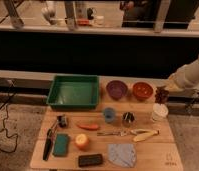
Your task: Place grapes in paper cup
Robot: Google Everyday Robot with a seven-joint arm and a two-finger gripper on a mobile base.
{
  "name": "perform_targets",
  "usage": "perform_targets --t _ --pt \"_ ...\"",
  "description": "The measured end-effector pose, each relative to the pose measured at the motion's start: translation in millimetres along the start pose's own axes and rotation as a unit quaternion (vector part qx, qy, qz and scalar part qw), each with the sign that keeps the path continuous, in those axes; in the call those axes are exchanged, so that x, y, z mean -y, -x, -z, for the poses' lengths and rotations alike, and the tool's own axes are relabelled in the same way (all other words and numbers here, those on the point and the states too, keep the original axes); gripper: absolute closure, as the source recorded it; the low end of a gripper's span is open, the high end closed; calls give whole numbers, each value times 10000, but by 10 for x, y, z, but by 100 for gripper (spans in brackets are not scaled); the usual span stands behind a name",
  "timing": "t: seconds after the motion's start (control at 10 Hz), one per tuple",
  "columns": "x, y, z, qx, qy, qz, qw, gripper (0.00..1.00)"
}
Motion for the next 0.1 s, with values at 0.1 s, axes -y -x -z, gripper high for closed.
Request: perform_targets --t 0.1 --pt "-4 -32 -7 -12 -2 -21 10000 100"
